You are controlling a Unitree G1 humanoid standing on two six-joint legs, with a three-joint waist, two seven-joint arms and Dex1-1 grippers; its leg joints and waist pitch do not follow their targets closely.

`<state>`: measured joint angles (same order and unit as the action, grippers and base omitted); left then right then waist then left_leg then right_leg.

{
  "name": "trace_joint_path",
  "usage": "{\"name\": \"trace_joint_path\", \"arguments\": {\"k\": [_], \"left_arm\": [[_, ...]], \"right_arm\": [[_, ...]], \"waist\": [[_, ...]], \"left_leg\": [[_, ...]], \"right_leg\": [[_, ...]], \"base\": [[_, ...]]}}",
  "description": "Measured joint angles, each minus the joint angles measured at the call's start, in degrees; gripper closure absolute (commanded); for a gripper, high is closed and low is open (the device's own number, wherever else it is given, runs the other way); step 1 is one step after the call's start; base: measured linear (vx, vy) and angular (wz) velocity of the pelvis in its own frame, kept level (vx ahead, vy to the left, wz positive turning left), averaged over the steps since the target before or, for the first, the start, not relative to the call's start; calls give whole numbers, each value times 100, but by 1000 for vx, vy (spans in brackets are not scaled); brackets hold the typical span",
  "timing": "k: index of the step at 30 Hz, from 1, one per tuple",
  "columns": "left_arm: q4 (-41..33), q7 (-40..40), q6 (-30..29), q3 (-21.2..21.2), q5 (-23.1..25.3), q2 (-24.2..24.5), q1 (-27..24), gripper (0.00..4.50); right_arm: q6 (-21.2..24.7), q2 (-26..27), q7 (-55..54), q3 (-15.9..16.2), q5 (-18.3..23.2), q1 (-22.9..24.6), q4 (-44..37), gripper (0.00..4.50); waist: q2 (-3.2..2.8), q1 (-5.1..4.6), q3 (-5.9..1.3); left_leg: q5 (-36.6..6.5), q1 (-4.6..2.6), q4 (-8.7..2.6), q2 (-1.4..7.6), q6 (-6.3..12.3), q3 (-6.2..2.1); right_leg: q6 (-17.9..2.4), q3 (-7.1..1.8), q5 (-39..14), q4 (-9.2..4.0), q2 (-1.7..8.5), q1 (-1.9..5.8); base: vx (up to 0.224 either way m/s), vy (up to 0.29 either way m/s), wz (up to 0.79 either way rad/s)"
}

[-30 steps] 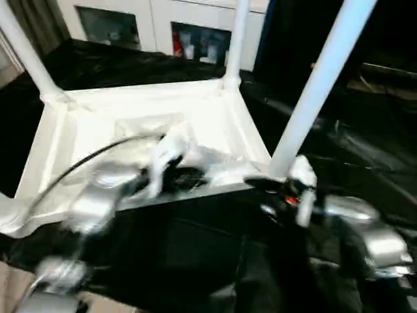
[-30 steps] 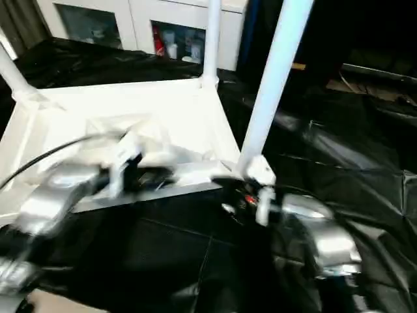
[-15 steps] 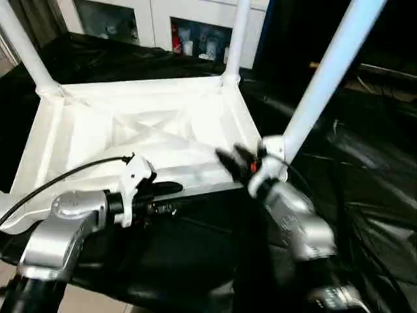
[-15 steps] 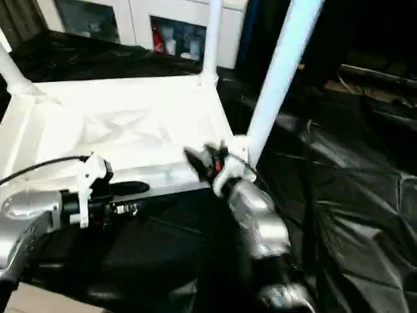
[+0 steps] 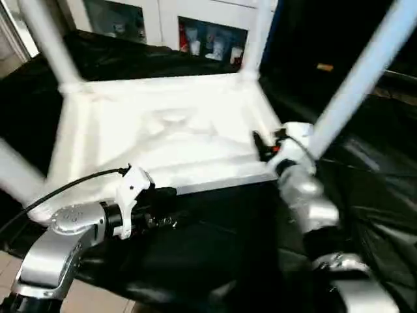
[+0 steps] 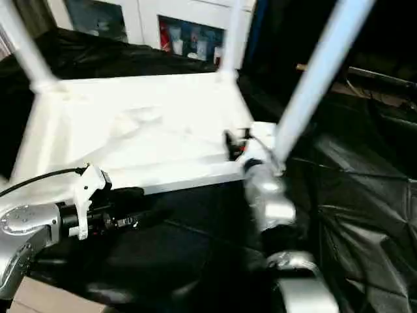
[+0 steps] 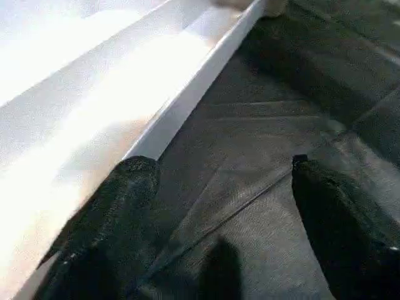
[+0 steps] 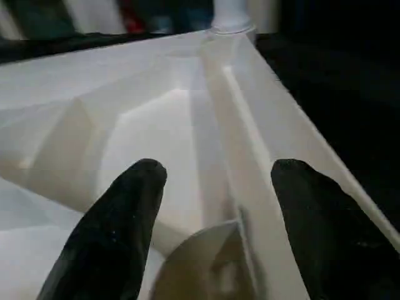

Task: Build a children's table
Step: Rotate leg to tighten, then rotate table base

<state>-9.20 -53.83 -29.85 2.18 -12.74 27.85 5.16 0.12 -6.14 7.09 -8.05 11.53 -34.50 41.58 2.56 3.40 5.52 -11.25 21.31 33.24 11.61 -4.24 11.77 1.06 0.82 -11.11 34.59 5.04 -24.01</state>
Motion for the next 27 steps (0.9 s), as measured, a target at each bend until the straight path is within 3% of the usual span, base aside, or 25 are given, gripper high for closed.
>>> {"name": "trace_joint_path", "arguments": {"k": [4,9,16,21,25,27], "left_arm": [[79,133,50,-4,25,0,-7,29],[46,163,159,-27,18,129,-179,9],[-475,-362,-22,-483,-302,965,-1033,9],[-485,-741,-403,-1156,-604,1572,-1367,9],[-144,-844,-509,-1824,-781,1934,-1523,9],[-4,-843,-485,-2040,-786,2009,-1535,9]], "right_arm": [[-215,-659,-127,-270,-67,-308,474,145],[-451,-1228,24,-328,-148,-581,1095,145],[-653,-1454,1154,-288,-141,-645,1287,145],[-655,-1235,2305,123,79,-25,423,145],[-304,-1162,3349,414,702,983,-937,145],[-199,-1197,3559,422,851,1121,-1163,145]], "waist": [[6,6,6],[21,-88,18],[66,-232,45],[69,-229,46],[77,-150,51],[74,-143,52]], "left_leg": [[3,9,17,1,7,15],[3,8,38,18,7,14],[3,8,49,37,6,7],[8,8,48,52,14,5],[9,9,48,66,17,3],[6,5,52,63,12,2]], "right_leg": [[2,-6,-1,15,0,-3],[3,-5,-3,40,-11,-13],[0,-13,-1,47,-52,-23],[-8,-10,-5,51,-68,-26],[-10,-12,-6,42,-66,-21],[-22,-18,2,42,-60,-20]], "base": [[0,0,0],[0,0,0],[0,0,0],[0,0,0],[0,0,0],[0,0,0]]}}
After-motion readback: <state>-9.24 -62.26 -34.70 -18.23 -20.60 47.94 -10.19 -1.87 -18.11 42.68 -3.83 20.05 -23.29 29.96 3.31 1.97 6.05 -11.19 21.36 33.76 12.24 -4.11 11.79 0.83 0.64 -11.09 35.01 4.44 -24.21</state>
